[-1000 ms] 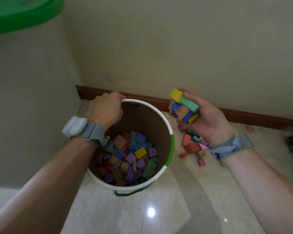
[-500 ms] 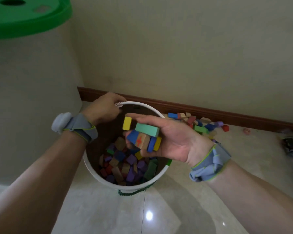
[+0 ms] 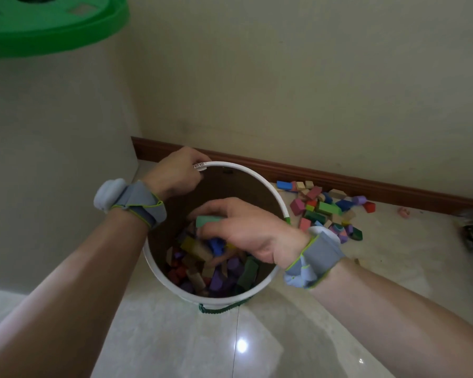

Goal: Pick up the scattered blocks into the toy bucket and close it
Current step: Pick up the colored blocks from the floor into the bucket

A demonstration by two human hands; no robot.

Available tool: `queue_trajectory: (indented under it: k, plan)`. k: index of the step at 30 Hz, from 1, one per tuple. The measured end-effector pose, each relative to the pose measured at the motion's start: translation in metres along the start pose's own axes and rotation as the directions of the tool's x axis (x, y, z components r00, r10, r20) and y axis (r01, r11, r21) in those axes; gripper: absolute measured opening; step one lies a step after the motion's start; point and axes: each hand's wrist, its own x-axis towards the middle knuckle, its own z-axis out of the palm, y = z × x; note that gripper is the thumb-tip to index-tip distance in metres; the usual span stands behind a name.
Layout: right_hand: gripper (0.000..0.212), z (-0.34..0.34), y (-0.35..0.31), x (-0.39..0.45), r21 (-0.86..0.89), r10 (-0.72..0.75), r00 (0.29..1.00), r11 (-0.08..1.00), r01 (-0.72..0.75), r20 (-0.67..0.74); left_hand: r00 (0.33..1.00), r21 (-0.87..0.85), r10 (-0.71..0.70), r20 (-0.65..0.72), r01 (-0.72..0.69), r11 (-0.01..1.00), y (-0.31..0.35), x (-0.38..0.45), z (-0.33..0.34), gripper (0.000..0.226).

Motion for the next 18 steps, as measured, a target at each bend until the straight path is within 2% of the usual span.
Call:
queue_trajectory:
  k: [2,4,7,10,13,15,18]
  plan:
    - [0.031,0.001,0.003,-0.003,-0.243,-0.062,0.998,0.968,0.056,-0.019,1.000,0.006,-0.005,-0.005,0.005,1.000,0.000,0.000,0.000,0.031]
    - [0.031,-0.001,0.005,-0.004,-0.373,-0.107,0.993,0.924,0.081,-0.049,1.000,0.011,-0.012,-0.014,0.012,1.000,0.000,0.000,0.000,0.031]
    - [0.028,-0.008,0.006,-0.005,-0.636,-0.218,0.974,0.761,0.129,-0.063,1.000,0.020,0.000,-0.017,0.001,1.000,0.000,-0.001,0.001,0.030]
    - [0.026,-0.013,0.007,-0.009,-0.705,-0.205,0.979,0.692,0.157,0.016,1.000,0.027,0.007,-0.012,-0.007,1.000,0.001,-0.001,0.001,0.031]
    - [0.035,-0.020,0.012,-0.014,-0.763,-0.191,0.978,0.618,0.187,0.085,1.000,0.039,0.012,-0.010,-0.011,0.999,0.002,-0.001,0.002,0.033]
    - [0.038,-0.024,0.015,-0.017,-0.791,-0.250,0.964,0.571,0.221,0.089,1.000,0.056,0.002,-0.023,-0.001,0.998,0.000,-0.002,0.002,0.036]
    - [0.029,-0.030,0.021,-0.023,-0.749,-0.420,0.907,0.593,0.295,0.024,0.999,0.089,0.013,-0.032,-0.010,0.996,0.002,-0.002,0.005,0.038]
